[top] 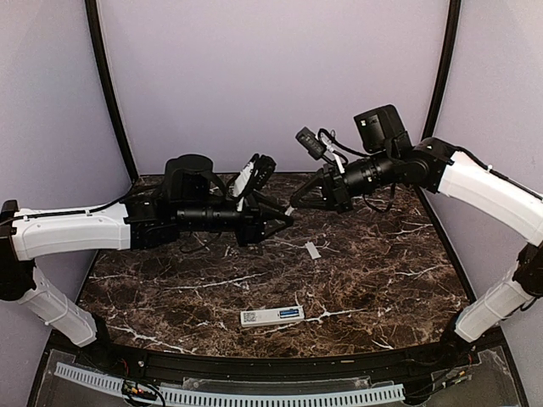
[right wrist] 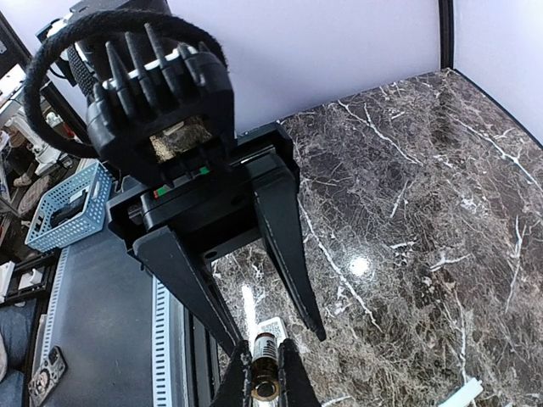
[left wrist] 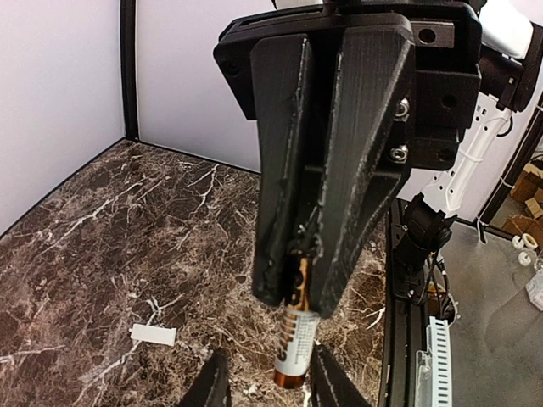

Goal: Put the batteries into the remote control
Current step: Pass from the right arm to the left

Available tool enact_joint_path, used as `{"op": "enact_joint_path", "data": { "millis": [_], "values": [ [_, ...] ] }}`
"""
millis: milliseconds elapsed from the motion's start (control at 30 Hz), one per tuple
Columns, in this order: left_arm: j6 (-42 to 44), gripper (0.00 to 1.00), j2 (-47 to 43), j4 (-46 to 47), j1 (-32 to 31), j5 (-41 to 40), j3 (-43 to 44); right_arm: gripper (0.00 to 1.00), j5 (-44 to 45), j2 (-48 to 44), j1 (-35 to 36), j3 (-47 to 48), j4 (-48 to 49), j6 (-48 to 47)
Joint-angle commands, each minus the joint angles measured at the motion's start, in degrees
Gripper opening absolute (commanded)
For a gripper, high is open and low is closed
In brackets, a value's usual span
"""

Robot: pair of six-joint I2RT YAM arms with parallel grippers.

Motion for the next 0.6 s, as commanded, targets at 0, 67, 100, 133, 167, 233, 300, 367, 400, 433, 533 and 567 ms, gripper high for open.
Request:
{"op": "enact_joint_path", "data": {
  "millis": [0,67,100,133,167,233,300,367,400,433,533,567],
  "values": [
    [-0.57,0.29,-0.58,1.30,-0.13,1.56,1.54,0.00,0.26,-0.70,1.06,1.44,0.89,-0.72],
    [-0.25,0.26,-0.63,1.29,-0.14,2.23,1.54,0.00,0.59,-0.63,1.13,1.55,0.79,-0.81],
    [0.03,0.23,-0.44,1.18,-0.13,2.44,1.64,0.00,0.58,-0.61,1.15,1.60,0.81,-0.86],
    [0.12,0.19,-0.39,0.77,-0.13,2.67,1.68,0.00,0.42,-0.60,1.14,1.57,0.83,-0.90],
    [0.12,0.16,-0.23,0.53,-0.13,2.75,1.76,0.00,0.35,-0.60,1.15,1.63,0.86,-0.90],
    [0.21,0.10,-0.18,0.54,-0.13,2.99,1.79,0.00,0.45,-0.32,1.13,1.57,0.84,-1.03],
    [0.40,0.07,-0.25,1.02,-0.15,3.56,1.76,0.00,0.75,-0.05,1.21,1.60,0.54,-1.21],
    [0.58,0.04,-0.21,1.33,-0.13,4.16,1.89,0.00,0.83,0.21,1.17,1.71,-0.01,-1.42],
    [0.62,0.01,-0.29,1.51,-0.15,4.64,1.84,0.00,0.78,0.22,1.17,1.73,-0.29,-1.63],
    [0.82,0.01,-0.32,1.60,-0.14,4.83,1.81,0.00,0.82,0.25,1.21,1.73,-0.31,-1.73],
    [1.34,0.00,-0.76,2.52,-0.13,5.71,1.22,0.00,0.79,-0.09,1.21,1.62,-0.24,-1.83],
    [1.48,0.00,-0.90,2.90,-0.13,5.77,0.62,0.00,0.56,-0.16,1.21,1.68,-0.06,-1.74]
  ]
}}
